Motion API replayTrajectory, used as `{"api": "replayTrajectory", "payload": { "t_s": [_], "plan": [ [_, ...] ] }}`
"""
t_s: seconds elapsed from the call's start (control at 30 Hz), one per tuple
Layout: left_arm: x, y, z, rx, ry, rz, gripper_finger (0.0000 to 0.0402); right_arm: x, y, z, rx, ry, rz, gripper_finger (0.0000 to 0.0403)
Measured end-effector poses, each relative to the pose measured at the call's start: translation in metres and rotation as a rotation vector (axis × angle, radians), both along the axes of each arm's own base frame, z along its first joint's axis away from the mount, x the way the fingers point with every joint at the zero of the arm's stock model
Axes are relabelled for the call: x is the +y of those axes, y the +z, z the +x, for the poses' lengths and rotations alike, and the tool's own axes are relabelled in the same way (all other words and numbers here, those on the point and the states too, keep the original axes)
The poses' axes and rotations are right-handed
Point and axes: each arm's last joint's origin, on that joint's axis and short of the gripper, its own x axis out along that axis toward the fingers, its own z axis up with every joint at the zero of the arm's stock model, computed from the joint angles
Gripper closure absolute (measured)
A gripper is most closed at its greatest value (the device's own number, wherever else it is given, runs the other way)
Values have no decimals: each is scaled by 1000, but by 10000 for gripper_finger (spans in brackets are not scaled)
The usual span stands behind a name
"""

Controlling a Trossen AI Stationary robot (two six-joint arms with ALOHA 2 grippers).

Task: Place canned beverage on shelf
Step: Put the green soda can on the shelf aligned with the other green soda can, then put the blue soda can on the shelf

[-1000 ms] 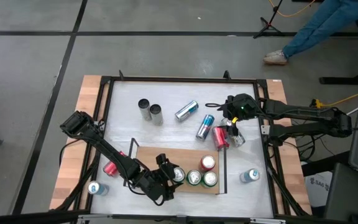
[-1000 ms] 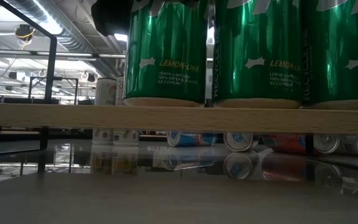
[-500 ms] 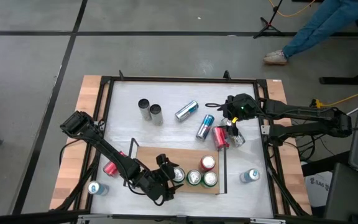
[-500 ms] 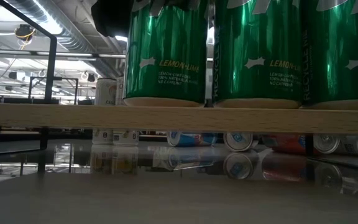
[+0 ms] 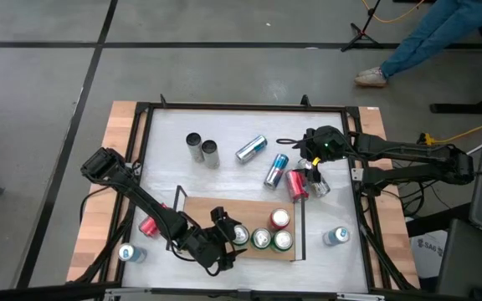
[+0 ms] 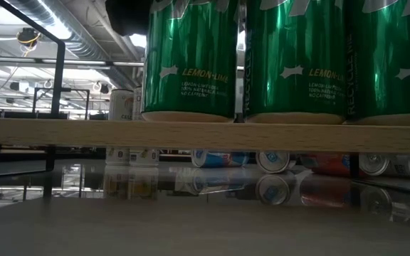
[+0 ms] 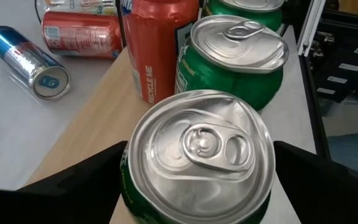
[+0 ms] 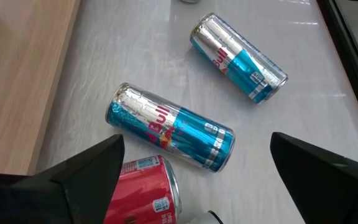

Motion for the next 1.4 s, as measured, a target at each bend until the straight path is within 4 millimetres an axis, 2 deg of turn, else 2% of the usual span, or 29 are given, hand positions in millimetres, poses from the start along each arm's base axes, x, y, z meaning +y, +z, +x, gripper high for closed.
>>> {"api": "replayTrajectory", "payload": {
  "t_s": [0.67,1.13,1.4],
  "plan": [
    [5,11,2,-41,12,-27,21,0,0,0,0,1,0,8],
    [20,30,2,-82,26,-36,21,0,0,0,1,1,0,8],
    [35,32,10,-85,69,-37,21,0,0,0,0,1,0,8]
  ]
}}
